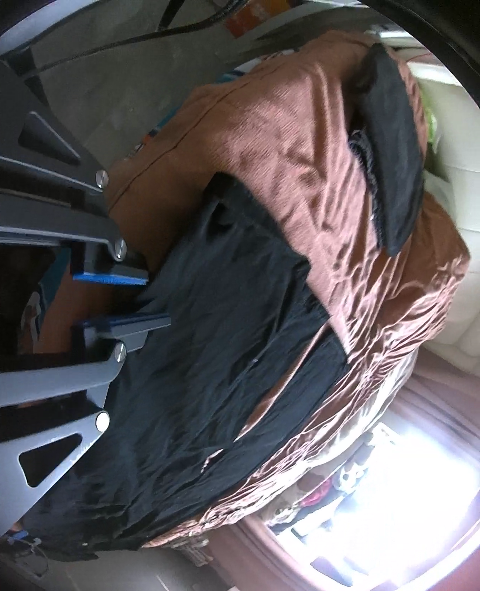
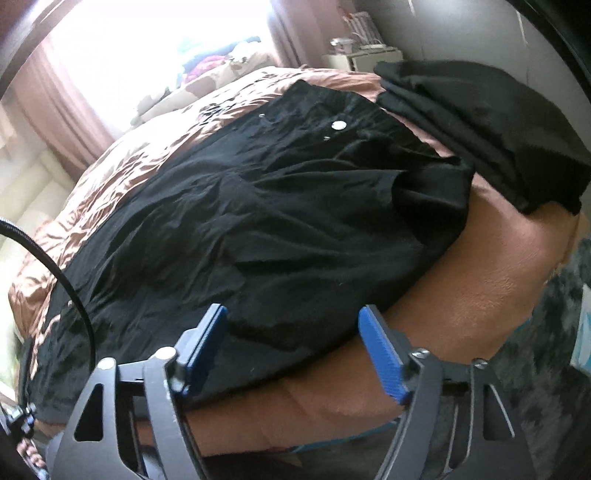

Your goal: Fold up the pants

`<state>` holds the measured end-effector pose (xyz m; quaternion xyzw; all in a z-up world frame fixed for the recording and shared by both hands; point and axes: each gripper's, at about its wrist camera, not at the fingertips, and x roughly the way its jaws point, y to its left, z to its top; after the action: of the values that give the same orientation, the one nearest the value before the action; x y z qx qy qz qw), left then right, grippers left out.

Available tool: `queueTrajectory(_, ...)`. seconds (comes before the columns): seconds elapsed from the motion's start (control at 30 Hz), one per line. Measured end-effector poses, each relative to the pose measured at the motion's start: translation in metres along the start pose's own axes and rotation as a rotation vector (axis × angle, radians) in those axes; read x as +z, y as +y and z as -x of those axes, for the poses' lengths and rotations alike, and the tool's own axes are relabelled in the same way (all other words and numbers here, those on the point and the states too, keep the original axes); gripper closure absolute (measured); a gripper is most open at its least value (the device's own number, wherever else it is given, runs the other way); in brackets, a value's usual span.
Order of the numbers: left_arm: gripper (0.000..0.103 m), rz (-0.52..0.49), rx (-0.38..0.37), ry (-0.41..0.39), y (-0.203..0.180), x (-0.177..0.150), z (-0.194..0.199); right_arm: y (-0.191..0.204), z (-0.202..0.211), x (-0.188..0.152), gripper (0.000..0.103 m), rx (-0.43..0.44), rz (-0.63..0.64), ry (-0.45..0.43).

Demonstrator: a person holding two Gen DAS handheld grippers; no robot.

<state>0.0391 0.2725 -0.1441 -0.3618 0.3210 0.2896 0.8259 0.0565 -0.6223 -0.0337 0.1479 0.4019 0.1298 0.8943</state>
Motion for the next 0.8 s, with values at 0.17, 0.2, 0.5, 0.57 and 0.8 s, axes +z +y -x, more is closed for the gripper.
queueTrajectory(0.17,0.096,-0.01,0.022,-0.028,-0.005,0.003,0.003,-0.018,-0.001,0.01,0.037,-0.001,-0.067,-0.015)
queueTrajectory(0.2,0.097,-0.013,0.026,-0.032,-0.006,0.003,0.003,-0.022,-0.001,0.012,0.037,-0.014,-0.084,-0.016)
queueTrajectory(0.5,0.098,-0.042,0.038,-0.067,-0.016,0.009,0.009,-0.063,0.007,0.022,0.037,0.003,-0.235,-0.05)
queueTrajectory(0.57,0.098,-0.046,0.041,-0.078,-0.017,0.009,0.011,-0.07,-0.002,0.02,0.037,0.036,-0.269,-0.022)
queueTrajectory(0.8,0.099,-0.05,0.036,-0.091,-0.021,0.015,0.015,-0.084,-0.022,0.028,0.07,0.134,-0.332,-0.004)
